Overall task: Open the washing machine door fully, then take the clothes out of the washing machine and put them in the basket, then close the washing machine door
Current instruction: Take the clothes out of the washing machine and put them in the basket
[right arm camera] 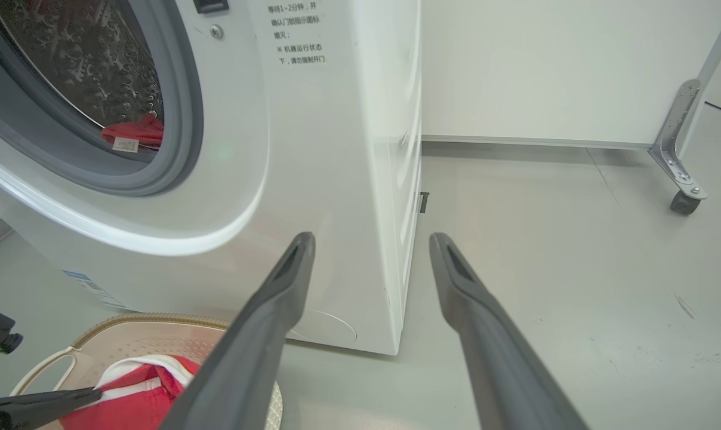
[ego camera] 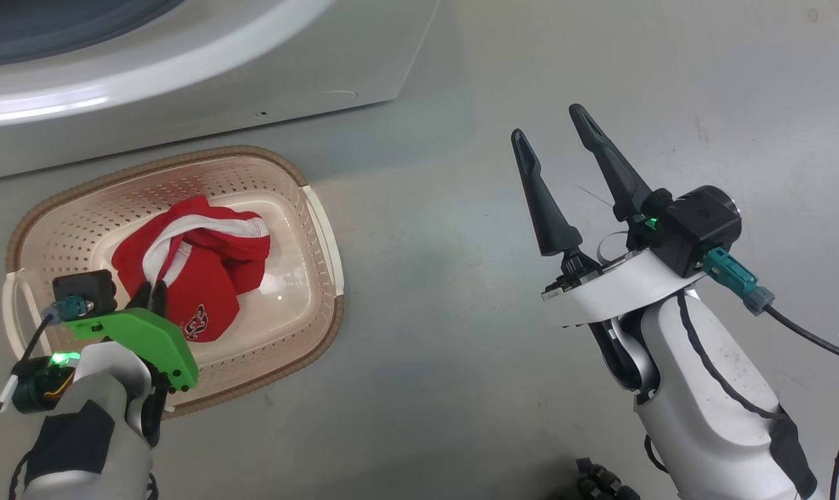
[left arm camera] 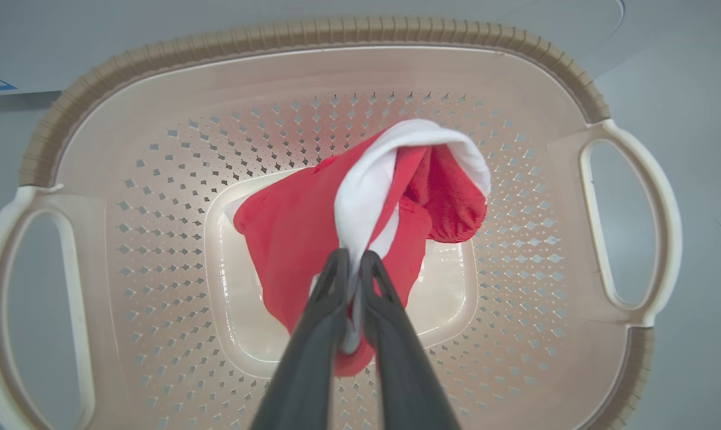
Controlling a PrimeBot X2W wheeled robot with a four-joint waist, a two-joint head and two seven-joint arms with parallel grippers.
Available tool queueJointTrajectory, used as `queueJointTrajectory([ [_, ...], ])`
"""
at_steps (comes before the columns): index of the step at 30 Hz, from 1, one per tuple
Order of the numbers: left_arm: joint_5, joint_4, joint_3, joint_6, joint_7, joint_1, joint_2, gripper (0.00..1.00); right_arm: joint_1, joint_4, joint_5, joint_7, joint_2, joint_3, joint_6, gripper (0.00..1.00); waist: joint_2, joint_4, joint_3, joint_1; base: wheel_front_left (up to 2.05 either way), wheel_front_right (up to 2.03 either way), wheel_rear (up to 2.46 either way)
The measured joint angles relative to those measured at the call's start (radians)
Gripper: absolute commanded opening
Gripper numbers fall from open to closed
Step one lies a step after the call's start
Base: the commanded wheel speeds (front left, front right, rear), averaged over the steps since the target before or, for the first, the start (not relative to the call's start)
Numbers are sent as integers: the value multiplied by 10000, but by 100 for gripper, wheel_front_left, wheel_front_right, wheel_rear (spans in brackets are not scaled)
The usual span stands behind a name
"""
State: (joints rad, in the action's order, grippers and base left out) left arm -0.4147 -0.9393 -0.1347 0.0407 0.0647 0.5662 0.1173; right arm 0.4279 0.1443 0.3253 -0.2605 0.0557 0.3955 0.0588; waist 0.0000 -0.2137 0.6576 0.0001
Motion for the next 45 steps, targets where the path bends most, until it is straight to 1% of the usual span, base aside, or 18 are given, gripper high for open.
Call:
queueJointTrajectory([
  [6, 0, -420, -12, 10, 385, 30, -82, 100, 0, 130, 8, -2, 0, -2, 0, 100, 0, 69, -282, 0, 0, 0, 0],
  [14, 0, -637, 17, 12, 1296, -9, -217, 100, -64, 451, 73, -2, 2, -105, 2, 100, 0, 229, -892, -1, 0, 0, 0],
  [22, 138, -430, -265, 219, 1747, -204, -405, 100, -520, 834, -50, 0, 4, -426, 6, 100, 0, 527, -1681, -1, 0, 0, 0],
  [26, 261, -56, -343, 274, 1833, -241, -453, 100, -732, 961, -113, 0, 4, -527, 12, 100, 0, 739, -2079, -1, 0, 0, 0],
  [32, 382, 965, -313, 274, 1856, -352, -454, 100, -1063, 1131, -115, 0, 4, -594, 27, 100, 0, 1078, -2814, -2, 0, 0, 0],
  [34, 391, 1498, -230, 270, 1871, -467, -445, 100, -1164, 1204, -113, 0, 4, -594, 102, 100, 0, 1151, -3037, -1, 0, 0, 0],
  [38, 696, 2700, -4, 240, 1873, -566, -359, 100, -1402, 1271, -113, 0, 4, -621, 119, 100, 0, 1256, -3489, -2, 0, 0, 0],
  [45, 1009, 3958, 121, -96, 1873, -1390, -299, 100, -1882, 1369, -109, 0, 0, -729, 121, 100, 0, 1349, -4244, -2, 0, 0, 0],
])
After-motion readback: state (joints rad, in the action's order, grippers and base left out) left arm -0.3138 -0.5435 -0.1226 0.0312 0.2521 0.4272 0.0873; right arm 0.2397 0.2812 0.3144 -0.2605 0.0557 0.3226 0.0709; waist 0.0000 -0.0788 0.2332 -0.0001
